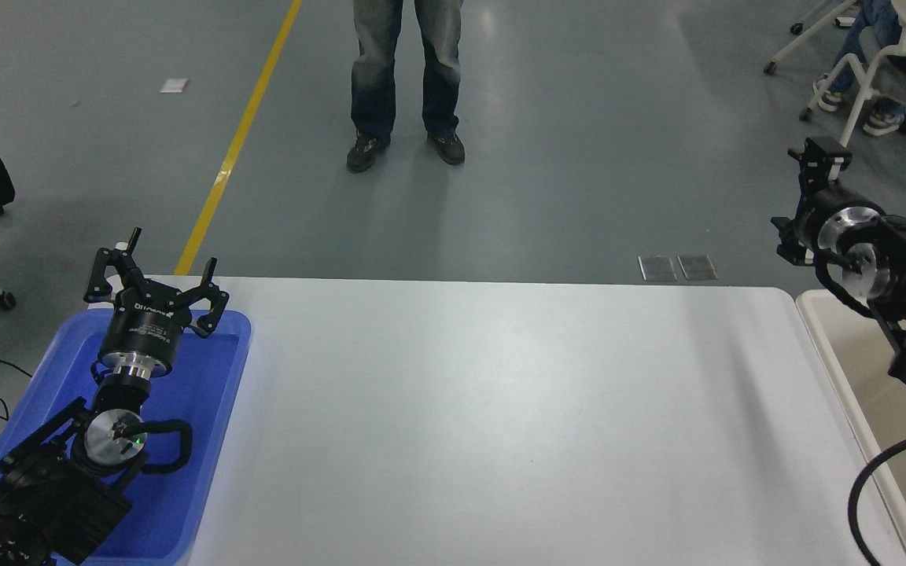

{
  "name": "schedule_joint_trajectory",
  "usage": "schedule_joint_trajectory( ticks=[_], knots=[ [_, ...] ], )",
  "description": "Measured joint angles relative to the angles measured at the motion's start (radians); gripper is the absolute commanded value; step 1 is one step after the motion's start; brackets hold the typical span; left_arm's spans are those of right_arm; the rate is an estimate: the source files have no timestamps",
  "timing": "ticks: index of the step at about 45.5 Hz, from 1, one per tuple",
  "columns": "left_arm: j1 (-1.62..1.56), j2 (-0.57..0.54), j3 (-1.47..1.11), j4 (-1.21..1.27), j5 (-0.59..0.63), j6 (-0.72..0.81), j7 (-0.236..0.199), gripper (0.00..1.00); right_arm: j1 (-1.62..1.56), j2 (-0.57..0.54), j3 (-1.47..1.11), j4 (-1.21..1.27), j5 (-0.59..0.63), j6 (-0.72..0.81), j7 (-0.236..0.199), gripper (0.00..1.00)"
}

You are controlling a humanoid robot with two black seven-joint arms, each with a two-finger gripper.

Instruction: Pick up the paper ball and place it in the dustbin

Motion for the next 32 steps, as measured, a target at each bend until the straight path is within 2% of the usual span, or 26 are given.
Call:
schedule_joint_trajectory(
  ticks=[13, 20, 32],
  knots=[
    [0.0, 0.0, 0.0, 0.0, 0.0, 0.0, 0.0, 1.0, -0.137, 0.006, 0.192, 0.112, -0.001, 0.018, 0.182, 1.0],
    [0.0, 0.0, 0.0, 0.0, 0.0, 0.0, 0.0, 1.0, -0.217, 0.023, 0.27, 0.142, -0.001, 0.05, 0.233, 1.0],
    [0.0, 0.0, 0.0, 0.0, 0.0, 0.0, 0.0, 1.0, -0.337, 0.062, 0.357, 0.169, -0.001, 0.124, 0.291, 1.0]
  ],
)
